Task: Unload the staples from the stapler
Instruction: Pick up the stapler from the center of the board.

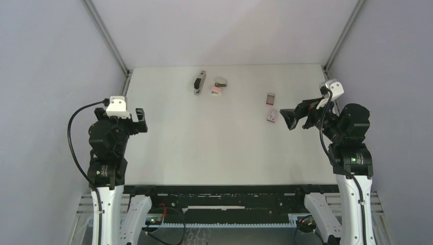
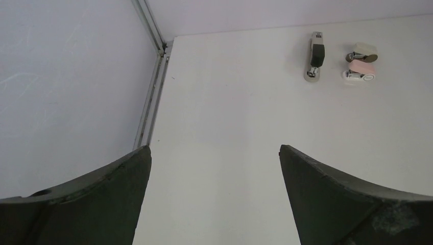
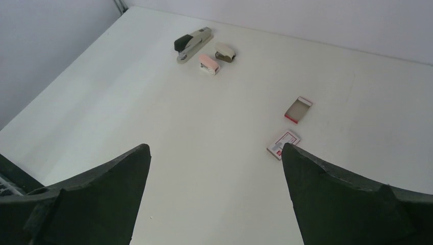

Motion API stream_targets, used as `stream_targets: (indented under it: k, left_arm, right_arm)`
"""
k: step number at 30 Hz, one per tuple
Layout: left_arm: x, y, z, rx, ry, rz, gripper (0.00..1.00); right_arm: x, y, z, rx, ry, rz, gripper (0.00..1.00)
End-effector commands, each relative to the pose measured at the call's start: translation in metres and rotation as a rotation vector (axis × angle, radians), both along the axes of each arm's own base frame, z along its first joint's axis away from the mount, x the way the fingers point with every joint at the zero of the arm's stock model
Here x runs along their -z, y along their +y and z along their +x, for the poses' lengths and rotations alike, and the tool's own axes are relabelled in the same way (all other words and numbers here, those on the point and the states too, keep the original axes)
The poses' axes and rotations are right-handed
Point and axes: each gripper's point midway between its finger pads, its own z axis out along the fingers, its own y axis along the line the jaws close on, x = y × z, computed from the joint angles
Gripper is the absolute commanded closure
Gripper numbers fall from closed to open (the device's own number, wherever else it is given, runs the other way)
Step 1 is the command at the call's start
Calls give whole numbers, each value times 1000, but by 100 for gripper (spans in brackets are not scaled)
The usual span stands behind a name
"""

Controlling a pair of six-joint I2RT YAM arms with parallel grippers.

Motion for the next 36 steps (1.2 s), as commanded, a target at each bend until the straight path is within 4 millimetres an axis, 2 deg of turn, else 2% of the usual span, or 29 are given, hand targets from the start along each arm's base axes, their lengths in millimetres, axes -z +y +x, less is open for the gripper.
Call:
stream_targets:
  k: [1, 9, 16, 21, 25, 32, 36]
  left_arm:
    - [4, -5, 3, 17, 10, -43, 0]
    - [14, -10, 4, 58, 35, -25, 0]
    - [35, -20, 7, 151, 94, 42, 0]
    - [39, -23, 10, 186, 116, 64, 0]
    - [43, -24, 16, 215, 134, 104, 0]
    - [77, -51, 27, 379, 198, 64, 0]
    - [92, -53, 24, 402, 228, 71, 0]
  right_arm:
    - [15, 0, 5, -16, 1, -55, 0]
    - [23, 2, 13, -13, 5, -68, 0]
    - [33, 3, 22, 1, 37, -47, 0]
    - [49, 7, 40, 32, 95, -53, 0]
    - [69, 7, 62, 108, 135, -127, 0]
    - [94, 21, 90, 147, 227, -197, 0]
    - [103, 32, 108, 137, 273, -188, 0]
